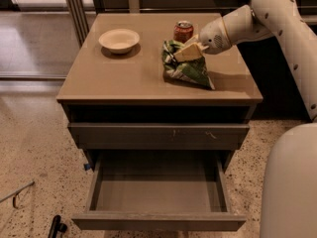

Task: Pick green jalapeno chip bag from middle drawer and place on counter

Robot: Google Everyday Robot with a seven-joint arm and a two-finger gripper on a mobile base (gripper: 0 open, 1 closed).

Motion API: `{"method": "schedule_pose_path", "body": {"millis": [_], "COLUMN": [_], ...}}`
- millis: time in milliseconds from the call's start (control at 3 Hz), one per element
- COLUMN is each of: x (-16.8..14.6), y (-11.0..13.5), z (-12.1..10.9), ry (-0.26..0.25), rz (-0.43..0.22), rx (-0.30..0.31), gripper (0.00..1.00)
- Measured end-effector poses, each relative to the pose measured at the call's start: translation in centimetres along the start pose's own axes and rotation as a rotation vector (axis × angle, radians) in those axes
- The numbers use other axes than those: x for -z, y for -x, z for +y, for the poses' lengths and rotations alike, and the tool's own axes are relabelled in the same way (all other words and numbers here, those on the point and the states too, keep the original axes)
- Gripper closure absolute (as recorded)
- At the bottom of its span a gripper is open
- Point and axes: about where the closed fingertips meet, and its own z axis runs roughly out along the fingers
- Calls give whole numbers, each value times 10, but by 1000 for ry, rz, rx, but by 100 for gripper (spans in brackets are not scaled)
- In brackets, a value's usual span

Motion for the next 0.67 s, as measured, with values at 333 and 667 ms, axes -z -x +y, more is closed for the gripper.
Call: {"method": "schedule_pose_path", "body": {"millis": [333,667], "x": [0,0], "y": [0,0], "z": [0,0], "ry": [0,0], "rz": [1,1], "rx": [0,0], "gripper": [81,50]}}
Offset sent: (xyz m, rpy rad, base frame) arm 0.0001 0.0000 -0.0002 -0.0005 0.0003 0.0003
